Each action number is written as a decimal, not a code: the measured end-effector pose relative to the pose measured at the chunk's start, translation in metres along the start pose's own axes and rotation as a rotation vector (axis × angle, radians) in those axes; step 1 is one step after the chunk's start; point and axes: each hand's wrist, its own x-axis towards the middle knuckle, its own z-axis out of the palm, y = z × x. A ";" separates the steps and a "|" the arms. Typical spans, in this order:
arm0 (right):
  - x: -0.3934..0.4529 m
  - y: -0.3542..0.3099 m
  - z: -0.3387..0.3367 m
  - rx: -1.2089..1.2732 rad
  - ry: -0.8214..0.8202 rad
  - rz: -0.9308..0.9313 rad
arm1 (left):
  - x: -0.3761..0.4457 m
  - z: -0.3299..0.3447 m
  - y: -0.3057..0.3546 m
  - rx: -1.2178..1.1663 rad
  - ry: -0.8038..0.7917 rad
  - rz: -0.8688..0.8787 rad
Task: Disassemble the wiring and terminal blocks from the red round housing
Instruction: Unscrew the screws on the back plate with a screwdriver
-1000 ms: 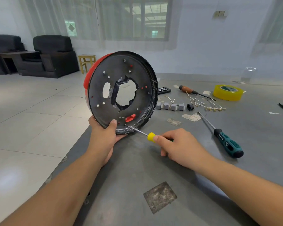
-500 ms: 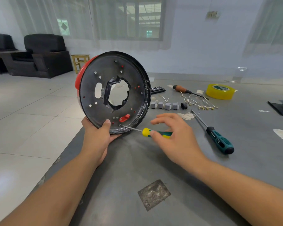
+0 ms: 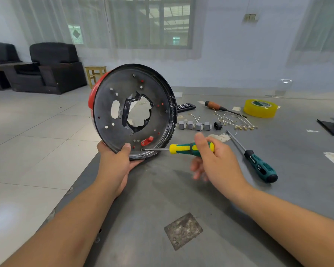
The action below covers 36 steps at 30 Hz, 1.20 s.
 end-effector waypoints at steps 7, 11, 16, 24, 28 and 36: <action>0.009 -0.004 -0.015 -0.639 -0.033 -0.467 | 0.001 0.001 -0.001 0.019 0.000 -0.011; 0.007 -0.002 -0.024 -0.765 -0.136 -0.906 | 0.002 0.000 -0.001 0.037 0.010 -0.018; -0.002 -0.006 -0.016 -0.754 -0.004 -0.697 | 0.002 0.001 -0.001 0.048 -0.011 -0.009; -0.007 -0.007 -0.014 -0.515 -0.153 -0.757 | 0.002 0.000 -0.003 0.072 -0.015 0.003; -0.010 -0.011 -0.009 -0.801 0.023 -0.787 | 0.002 0.001 -0.003 0.081 -0.010 0.006; -0.005 -0.006 -0.016 -0.622 -0.087 -0.731 | 0.001 0.001 -0.003 0.078 -0.011 0.006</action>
